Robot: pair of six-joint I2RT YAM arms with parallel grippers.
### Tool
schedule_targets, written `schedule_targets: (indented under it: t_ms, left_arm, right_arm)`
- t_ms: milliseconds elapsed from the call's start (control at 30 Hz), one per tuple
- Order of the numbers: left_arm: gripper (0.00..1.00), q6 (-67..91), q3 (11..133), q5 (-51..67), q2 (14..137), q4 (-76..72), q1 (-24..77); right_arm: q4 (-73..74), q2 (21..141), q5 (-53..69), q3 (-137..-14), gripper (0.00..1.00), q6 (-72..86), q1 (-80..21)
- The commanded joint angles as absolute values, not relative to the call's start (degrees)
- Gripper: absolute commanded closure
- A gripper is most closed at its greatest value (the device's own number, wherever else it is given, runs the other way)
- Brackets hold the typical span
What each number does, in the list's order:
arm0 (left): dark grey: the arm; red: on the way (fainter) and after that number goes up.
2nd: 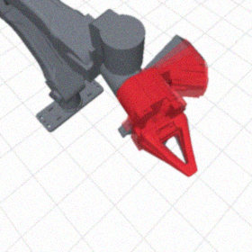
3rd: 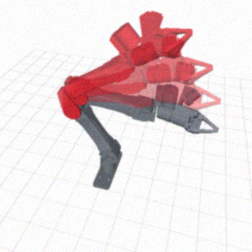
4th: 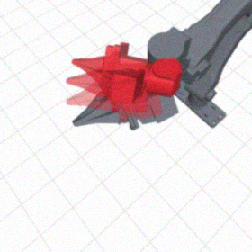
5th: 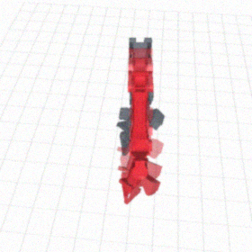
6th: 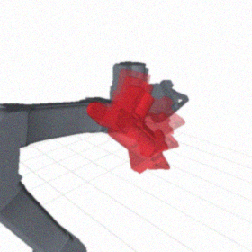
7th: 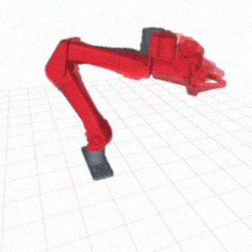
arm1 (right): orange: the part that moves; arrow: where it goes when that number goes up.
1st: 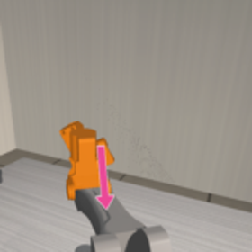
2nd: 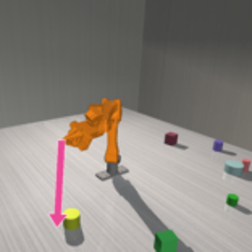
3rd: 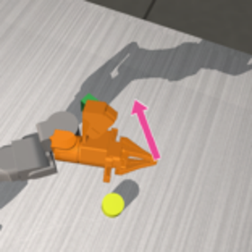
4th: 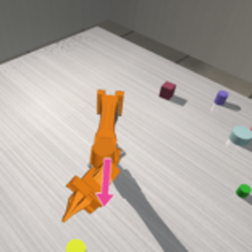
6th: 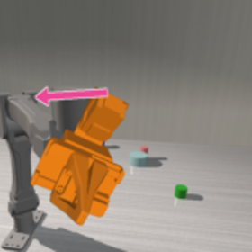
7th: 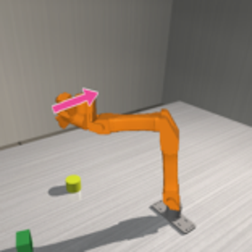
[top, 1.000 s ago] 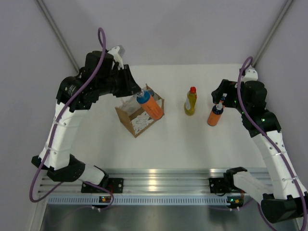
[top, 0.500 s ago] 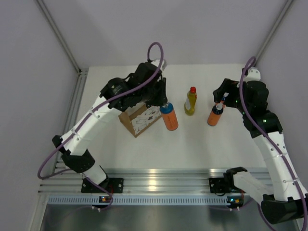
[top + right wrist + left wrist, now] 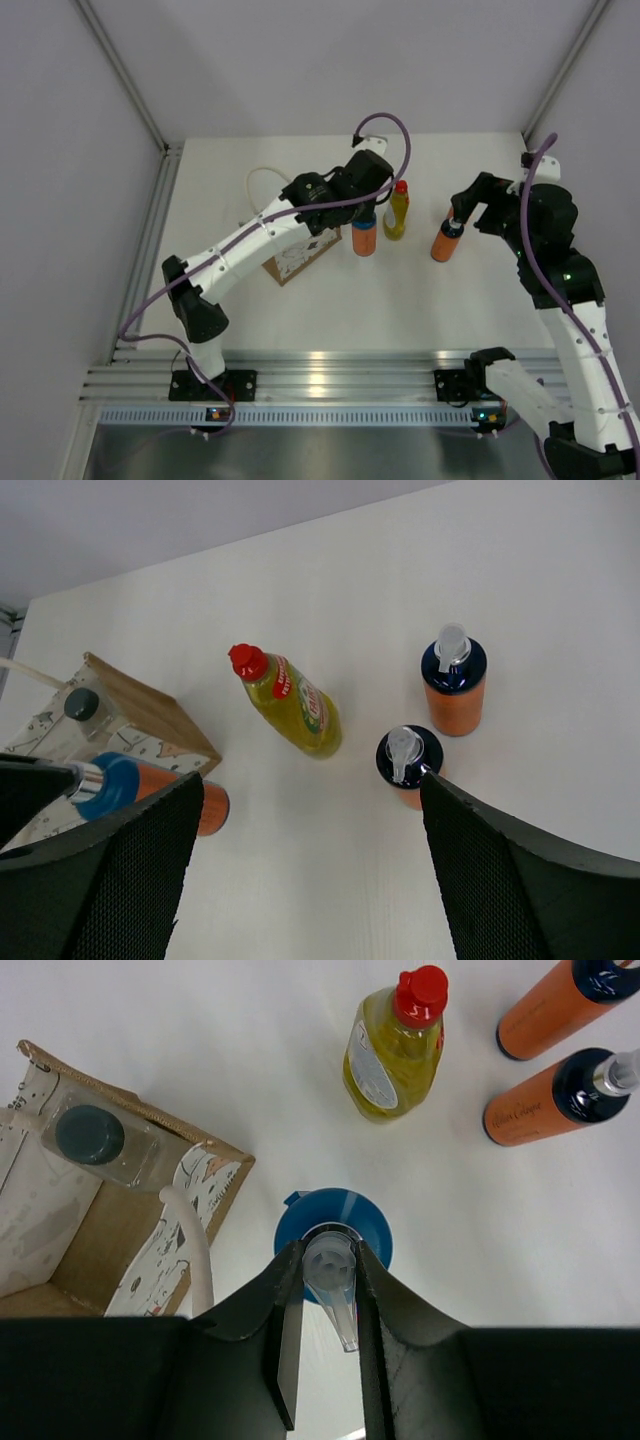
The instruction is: Take the personal care products out of the canvas bag
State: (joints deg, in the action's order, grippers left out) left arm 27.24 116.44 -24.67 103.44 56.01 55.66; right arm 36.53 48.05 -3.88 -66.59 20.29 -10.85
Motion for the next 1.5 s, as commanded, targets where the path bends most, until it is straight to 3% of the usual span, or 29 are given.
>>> schedule_targets:
  t_ms: [0,633,733,800,867,967,1333,1467]
  left_arm:
    - [1.00,24.79,115.31,-29.88,105.45,43.08,55.81]
    - [1.00,24.08,116.28,-29.79,117.60,40.69,55.72]
    - [0.89,24.00,115.40,-30.06,116.90,40.69,55.64]
    - [0.61,24.00,115.14,-30.23,116.11,40.78,55.64]
    - [0.21,23.64,115.14,-30.85,115.23,40.78,55.64]
    - [0.02,23.91,115.22,-31.81,113.39,40.87,55.72]
    - [0.02,35.92,119.61,-45.42,104.94,52.54,53.97]
    - [0.02,43.23,119.36,-43.16,104.24,57.46,48.62]
  right_arm:
    - [38.32,45.53,-4.40,-68.12,0.14,21.80,-10.90]
    - [42.98,41.57,-5.89,-70.22,0.11,20.30,-10.90]
    - [43.07,41.40,-5.89,-70.31,0.11,20.39,-10.81]
    - [43.07,41.48,-5.98,-70.31,0.11,20.57,-10.81]
    - [42.98,41.66,-5.54,-70.31,0.11,21.09,-10.81]
    - [42.98,42.19,-5.54,-70.49,0.11,21.18,-10.90]
    - [42.80,43.50,-5.28,-70.66,0.11,21.44,-10.90]
    - [42.80,44.64,-4.83,-70.93,0.11,21.62,-10.81]
